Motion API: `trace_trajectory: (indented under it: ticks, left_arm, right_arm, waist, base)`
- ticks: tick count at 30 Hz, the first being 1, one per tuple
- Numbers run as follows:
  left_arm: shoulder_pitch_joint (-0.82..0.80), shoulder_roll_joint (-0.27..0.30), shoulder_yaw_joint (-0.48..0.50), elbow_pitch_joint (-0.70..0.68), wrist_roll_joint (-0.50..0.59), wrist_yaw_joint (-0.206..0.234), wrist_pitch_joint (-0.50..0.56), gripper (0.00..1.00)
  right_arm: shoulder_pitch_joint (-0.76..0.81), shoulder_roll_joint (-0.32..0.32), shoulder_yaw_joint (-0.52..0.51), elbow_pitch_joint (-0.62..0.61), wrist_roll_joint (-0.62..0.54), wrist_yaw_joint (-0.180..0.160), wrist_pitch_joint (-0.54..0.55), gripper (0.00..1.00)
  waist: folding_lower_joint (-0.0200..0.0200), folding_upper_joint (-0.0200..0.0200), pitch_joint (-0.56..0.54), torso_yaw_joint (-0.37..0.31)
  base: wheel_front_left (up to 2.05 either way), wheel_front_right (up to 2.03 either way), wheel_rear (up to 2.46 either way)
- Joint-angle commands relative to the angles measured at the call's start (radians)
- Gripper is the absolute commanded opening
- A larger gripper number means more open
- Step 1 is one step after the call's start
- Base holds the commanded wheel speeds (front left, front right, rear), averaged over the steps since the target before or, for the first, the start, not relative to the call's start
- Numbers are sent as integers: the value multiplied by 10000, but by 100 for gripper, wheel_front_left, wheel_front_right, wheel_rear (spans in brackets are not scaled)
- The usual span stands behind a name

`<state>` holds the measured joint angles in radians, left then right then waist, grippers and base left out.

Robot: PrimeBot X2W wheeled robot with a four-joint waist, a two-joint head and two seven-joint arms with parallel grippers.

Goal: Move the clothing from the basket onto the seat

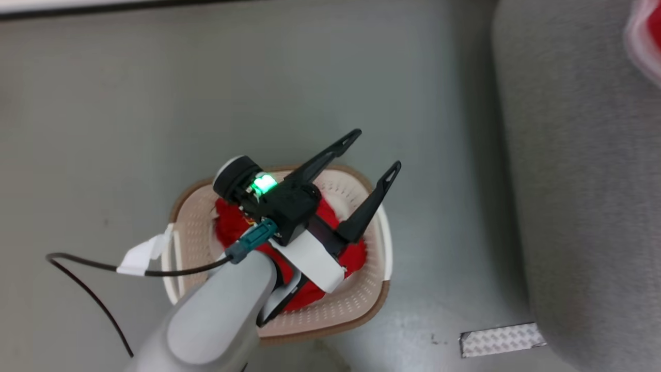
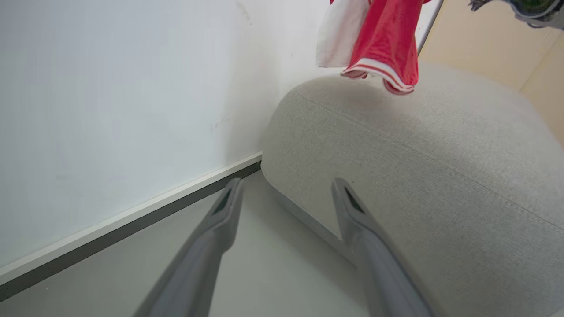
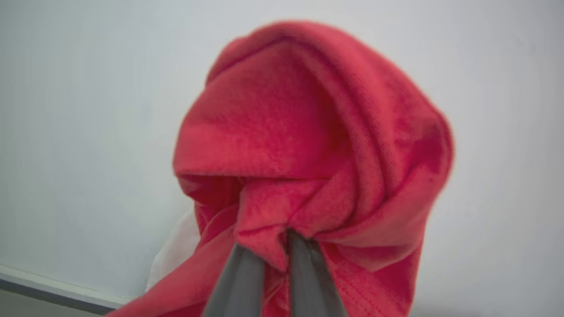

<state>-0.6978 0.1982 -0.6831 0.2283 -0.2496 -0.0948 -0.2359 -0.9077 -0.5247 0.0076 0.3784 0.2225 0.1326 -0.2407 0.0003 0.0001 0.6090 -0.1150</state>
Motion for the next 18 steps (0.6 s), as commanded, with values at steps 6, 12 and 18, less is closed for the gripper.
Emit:
trace_trajectory:
  ticks: [6,12,18]
  left_arm:
    - [-233,-9,61,-100,-33,86,-127,100]
    - [-73,-23,8,-195,-79,170,-153,100]
    - [173,-19,39,-277,-171,347,-170,100]
  right_arm:
    - [-2041,-1325,-916,1053,-19,-34,728,0]
    - [-2693,-1812,-1643,2568,-87,-34,1339,0]
    - [-2235,-1372,-2769,4597,-838,-34,1793,0]
  waist:
    - [-3,-1,808,743]
    - [-3,-1,1120,1081]
    - [-3,-1,1327,1268]
  base:
    - [0,0,0]
    - [0,0,0]
    - [0,0,0]
